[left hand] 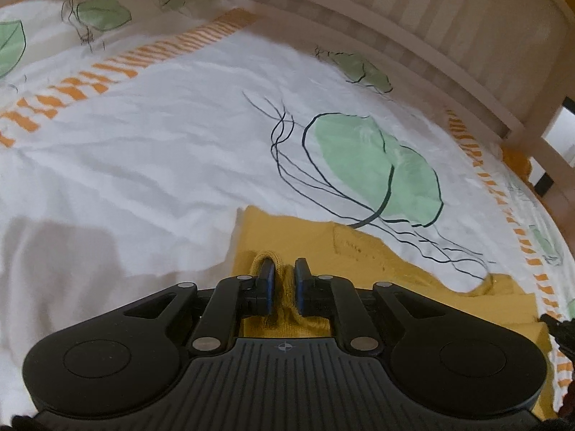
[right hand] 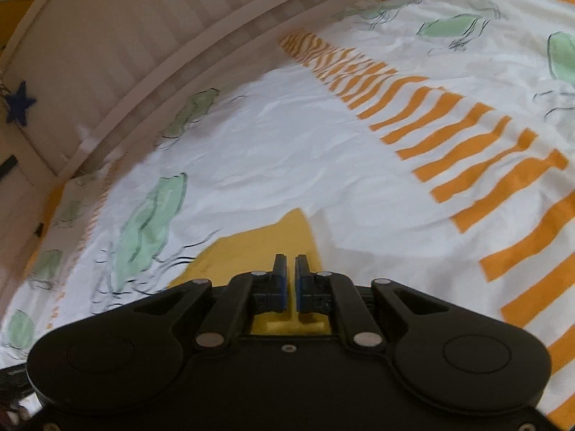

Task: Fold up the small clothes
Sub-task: 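Lift the hem with both grippers and fold it toward the collar, then lay the hem down on the sweater and open both grippers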

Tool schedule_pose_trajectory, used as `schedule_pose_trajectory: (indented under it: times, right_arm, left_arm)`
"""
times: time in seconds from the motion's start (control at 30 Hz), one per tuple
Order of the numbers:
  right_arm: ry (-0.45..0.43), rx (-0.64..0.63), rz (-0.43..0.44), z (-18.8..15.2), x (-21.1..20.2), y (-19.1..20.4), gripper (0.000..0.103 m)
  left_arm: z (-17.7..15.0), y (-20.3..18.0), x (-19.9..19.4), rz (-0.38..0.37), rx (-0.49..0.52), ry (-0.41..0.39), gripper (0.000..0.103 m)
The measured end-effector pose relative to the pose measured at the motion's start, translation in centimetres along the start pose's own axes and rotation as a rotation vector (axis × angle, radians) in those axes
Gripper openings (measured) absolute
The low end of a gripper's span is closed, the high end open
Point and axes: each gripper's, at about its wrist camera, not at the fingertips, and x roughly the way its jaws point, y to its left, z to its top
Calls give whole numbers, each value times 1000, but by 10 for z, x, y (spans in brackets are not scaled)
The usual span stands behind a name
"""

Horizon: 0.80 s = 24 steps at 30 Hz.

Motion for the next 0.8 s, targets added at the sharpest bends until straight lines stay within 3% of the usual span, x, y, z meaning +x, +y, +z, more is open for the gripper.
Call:
schedule_pose_trajectory:
  times: [0.17,0.27,0.37,0.5,0.57,0.63,0.8]
  right_arm:
    - [-42,-115,-27,-1,-17,10,19]
    - [-62,-185,-22,-4,-31,20,20]
    - [-67,-281,-23,-12,-43,35,21]
    - [-40,-413,-2,-34,-54,56,21]
    - [-20,-474,1,-46,-58,65,27]
    - [2,-523,7,-57,-59,72,43]
    - [53,-620,-19,-78,-52,87,43]
  left_arm:
    - [8,8,-3,-16,-13,6,20]
    - [9,4,-19,56,33,-66,36]
    - [6,-1,-38,76,92,-111,37]
    - [-13,-15,-57,91,226,-110,37]
    - [-27,-24,-62,89,293,-91,37]
    - [-39,-30,-63,74,336,-64,37]
    - [-59,-41,-57,46,401,-10,37]
